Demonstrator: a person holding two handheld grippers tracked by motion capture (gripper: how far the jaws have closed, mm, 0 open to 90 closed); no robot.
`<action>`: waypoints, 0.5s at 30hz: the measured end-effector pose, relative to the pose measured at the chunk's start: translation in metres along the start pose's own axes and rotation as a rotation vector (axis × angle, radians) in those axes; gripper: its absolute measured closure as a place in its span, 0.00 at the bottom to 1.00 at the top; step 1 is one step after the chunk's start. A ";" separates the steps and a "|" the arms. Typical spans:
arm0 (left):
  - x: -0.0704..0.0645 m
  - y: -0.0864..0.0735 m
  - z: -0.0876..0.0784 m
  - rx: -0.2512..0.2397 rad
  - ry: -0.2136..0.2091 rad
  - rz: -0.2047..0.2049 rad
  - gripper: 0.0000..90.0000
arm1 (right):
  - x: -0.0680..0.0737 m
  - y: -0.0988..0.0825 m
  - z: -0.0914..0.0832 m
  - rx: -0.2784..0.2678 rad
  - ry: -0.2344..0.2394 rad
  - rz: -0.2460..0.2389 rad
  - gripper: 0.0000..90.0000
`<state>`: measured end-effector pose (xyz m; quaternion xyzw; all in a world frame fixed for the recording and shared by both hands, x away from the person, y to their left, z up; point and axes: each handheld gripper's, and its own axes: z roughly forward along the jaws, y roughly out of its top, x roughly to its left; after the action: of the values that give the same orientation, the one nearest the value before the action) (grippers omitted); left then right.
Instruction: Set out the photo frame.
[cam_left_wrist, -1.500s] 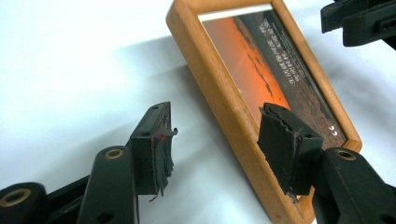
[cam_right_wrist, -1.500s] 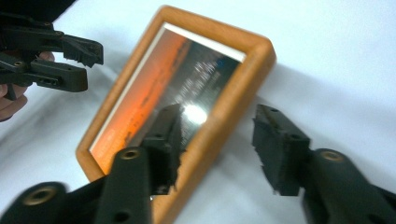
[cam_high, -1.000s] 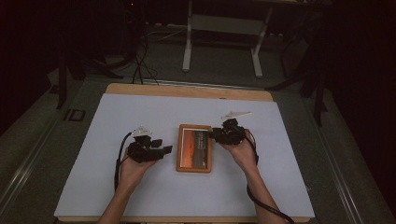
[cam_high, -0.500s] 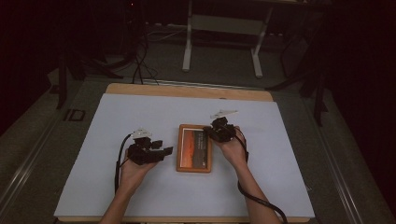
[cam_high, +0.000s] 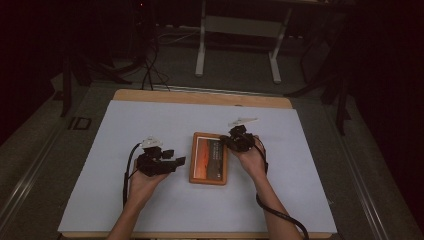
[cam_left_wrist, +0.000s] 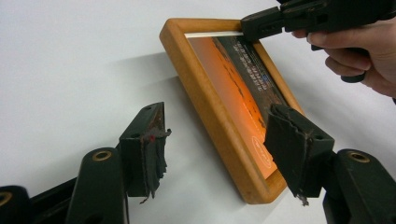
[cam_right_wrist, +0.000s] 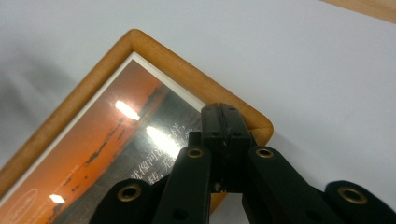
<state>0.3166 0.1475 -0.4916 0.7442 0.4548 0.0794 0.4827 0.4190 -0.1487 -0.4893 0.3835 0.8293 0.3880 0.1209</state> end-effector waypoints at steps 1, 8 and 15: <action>0.000 0.000 0.000 -0.001 0.001 -0.001 0.43 | -0.001 -0.001 0.000 0.002 -0.002 0.003 1.00; -0.003 0.001 0.001 0.000 -0.017 -0.002 0.40 | -0.015 -0.007 0.002 0.017 -0.003 0.054 1.00; -0.012 0.001 0.006 0.020 -0.045 0.009 0.36 | -0.024 -0.014 0.007 0.047 -0.022 0.080 1.00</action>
<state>0.3143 0.1345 -0.4903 0.7528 0.4412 0.0605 0.4848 0.4308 -0.1677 -0.5065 0.4232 0.8208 0.3688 0.1056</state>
